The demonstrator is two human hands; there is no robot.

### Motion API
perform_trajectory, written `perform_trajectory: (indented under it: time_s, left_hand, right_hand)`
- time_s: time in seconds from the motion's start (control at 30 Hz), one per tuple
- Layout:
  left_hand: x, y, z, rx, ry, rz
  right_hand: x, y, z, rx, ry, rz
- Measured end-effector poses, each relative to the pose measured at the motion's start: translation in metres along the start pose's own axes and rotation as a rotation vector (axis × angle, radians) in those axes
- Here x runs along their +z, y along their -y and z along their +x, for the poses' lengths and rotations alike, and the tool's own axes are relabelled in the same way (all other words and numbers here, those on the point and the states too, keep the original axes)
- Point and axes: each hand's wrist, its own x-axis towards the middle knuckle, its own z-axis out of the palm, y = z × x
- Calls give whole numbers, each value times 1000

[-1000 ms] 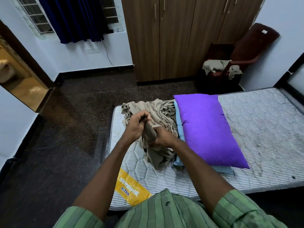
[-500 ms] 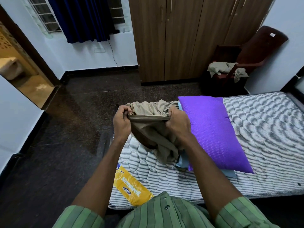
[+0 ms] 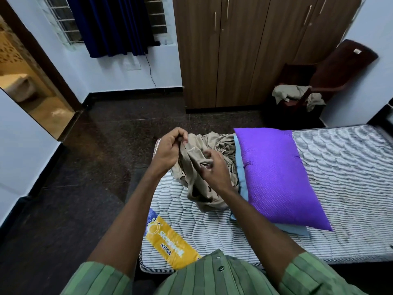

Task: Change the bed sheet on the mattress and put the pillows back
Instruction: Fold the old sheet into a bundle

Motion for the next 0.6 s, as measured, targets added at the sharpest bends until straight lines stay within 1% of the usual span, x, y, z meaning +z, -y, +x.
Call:
perform_trajectory:
  time_s: [0.07,0.1,0.13,0.23,0.3,0.37,0.47,0.53,0.6]
  left_hand:
    - [3,-9,-4,22,107,2]
    - [3,-13,-5,28,152,-7]
    - [2,-16,-5,32,186,-11]
    - [-3,-13,-3,2,259,-7]
    - [-7,-9,-2,0,273,35]
    - [-8,-6,-3,1,268,76]
    - [-6,-5,-4,-21,257,75]
    - [-1,-4,-3,-30,216,45]
    - [1,-6,-2,-47,151,-27]
  right_hand:
    - [-7,15,11,-192,47,15]
    - [-8,19,16,-255,98,41]
    - [-12,25,19,-274,160,72]
    - [-12,34,21,-211,303,214]
    - [-10,37,21,-193,371,270]
    - [-5,35,22,-199,358,284]
    - [-8,42,18,-153,304,350]
    - [-14,48,14,-138,360,366]
    - [-14,40,15,-87,440,298]
